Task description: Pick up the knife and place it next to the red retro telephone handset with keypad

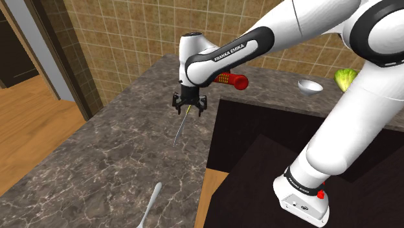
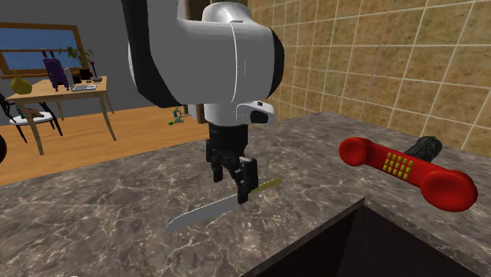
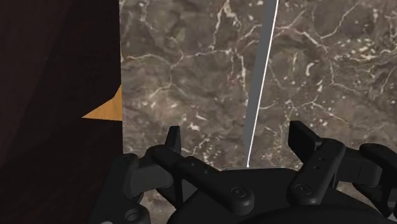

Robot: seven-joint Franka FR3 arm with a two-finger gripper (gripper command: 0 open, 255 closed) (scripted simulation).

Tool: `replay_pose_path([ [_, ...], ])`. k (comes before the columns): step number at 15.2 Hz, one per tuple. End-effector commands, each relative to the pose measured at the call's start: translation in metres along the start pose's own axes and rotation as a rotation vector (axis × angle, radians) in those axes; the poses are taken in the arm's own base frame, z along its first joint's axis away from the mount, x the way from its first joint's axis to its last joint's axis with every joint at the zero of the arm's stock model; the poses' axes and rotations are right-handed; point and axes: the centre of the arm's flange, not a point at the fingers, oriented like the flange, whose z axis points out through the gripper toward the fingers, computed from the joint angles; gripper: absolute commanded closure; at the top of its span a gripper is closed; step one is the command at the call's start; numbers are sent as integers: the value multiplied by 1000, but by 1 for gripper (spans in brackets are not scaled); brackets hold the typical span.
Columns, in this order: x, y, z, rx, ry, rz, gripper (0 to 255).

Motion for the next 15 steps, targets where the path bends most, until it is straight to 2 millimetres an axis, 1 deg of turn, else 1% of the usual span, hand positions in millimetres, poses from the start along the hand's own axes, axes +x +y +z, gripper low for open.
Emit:
replay_pose_path([
  [1, 14, -15, 16, 9, 5, 80, 0],
  [2, 22, -22, 23, 12, 8, 118, 0],
  [3, 24, -24, 25, 13, 8, 126, 0],
  [9, 24, -24, 56, 13, 8, 126, 0],
  [10, 24, -24, 65, 13, 8, 126, 0],
  [15, 24, -24, 65, 13, 8, 126, 0],
])
